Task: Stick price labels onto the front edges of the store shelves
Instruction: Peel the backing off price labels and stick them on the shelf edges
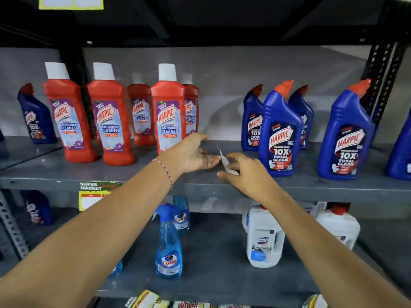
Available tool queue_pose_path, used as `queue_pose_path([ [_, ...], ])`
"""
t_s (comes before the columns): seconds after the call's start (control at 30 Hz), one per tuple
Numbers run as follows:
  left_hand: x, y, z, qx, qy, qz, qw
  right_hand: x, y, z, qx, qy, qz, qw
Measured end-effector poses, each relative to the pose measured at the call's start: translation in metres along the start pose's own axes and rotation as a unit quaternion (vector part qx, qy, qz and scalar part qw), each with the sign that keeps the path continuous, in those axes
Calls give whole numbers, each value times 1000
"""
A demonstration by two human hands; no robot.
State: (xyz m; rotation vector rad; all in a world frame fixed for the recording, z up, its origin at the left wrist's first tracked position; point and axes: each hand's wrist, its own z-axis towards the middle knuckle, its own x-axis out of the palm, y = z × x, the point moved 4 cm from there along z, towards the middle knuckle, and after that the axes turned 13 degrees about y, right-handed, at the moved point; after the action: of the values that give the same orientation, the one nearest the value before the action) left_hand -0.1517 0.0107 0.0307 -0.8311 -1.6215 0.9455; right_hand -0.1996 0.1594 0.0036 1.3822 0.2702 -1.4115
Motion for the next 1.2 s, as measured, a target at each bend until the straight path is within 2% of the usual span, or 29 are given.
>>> queue_pose_path([
  [0.1, 8, 5, -4, 32, -6, 60, 998, -8, -5, -5, -23, -78, 14, 997],
  [0.2, 14, 10, -18, 98, -39, 199, 974, -24, -17, -28, -20, -95, 143, 985],
  [0.3, 40, 30, -41, 152, -16, 259, 954, -38, -36, -66, -35, -91, 301, 949],
  [0.4, 77, 70, -51, 163, 4, 278, 947, -45, -71, -106, -23, -161, 378, 911],
  [0.47, 99, 98, -43, 167, 16, 281, 945, -48, -95, -126, 3, -222, 382, 897],
  [0.57, 123, 131, -19, 170, -13, 317, 933, -55, -129, -145, 40, -276, 382, 881],
  [0.73, 144, 156, 3, 211, -48, 378, 900, -67, -158, -153, 65, -298, 359, 882],
  [0.97, 152, 159, 8, 238, -85, 391, 885, -71, -168, -149, 78, -326, 329, 883],
  [1.2, 155, 157, 7, 215, -121, 456, 855, -73, -167, -149, 84, -373, 253, 889],
])
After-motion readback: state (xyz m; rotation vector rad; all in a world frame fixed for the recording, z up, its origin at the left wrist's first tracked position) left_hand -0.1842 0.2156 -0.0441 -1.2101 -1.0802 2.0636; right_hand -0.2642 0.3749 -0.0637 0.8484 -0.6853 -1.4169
